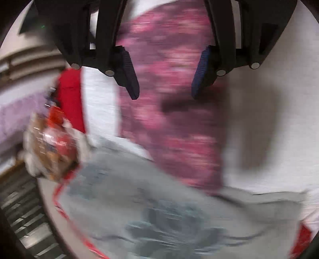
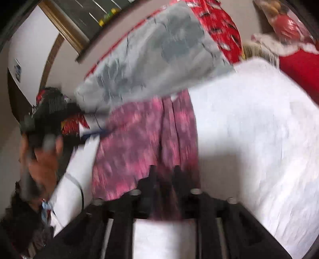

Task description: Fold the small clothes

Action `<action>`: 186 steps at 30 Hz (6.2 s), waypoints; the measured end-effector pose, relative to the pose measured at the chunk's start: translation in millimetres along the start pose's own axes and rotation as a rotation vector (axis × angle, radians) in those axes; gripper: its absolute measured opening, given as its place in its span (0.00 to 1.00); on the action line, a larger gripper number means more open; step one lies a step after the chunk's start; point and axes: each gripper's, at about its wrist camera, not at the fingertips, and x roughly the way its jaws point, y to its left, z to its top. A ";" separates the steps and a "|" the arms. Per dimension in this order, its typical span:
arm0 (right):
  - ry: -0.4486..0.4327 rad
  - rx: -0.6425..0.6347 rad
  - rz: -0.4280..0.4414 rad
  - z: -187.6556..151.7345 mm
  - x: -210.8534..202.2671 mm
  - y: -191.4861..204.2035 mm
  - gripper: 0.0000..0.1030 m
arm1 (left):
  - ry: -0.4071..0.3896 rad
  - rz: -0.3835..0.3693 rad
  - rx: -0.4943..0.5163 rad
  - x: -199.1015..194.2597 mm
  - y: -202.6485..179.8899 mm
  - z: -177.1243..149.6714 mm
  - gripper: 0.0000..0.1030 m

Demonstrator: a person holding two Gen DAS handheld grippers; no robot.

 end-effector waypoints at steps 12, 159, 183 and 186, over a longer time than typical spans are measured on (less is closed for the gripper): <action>0.177 -0.027 -0.030 72.3 135.9 13.5 0.09 | 0.045 -0.120 -0.112 17.4 56.1 -4.0 0.52; 0.166 -0.038 0.075 5.4 31.6 70.6 0.19 | -0.017 -0.164 -0.062 -82.1 62.4 -109.7 0.27; 0.192 -0.204 -0.011 -33.2 72.9 107.0 0.34 | -0.116 0.119 0.083 -46.0 64.2 -88.4 0.38; 0.198 -0.248 -0.050 -34.2 99.2 107.4 0.31 | -0.086 0.260 0.095 -9.0 65.1 -66.1 0.39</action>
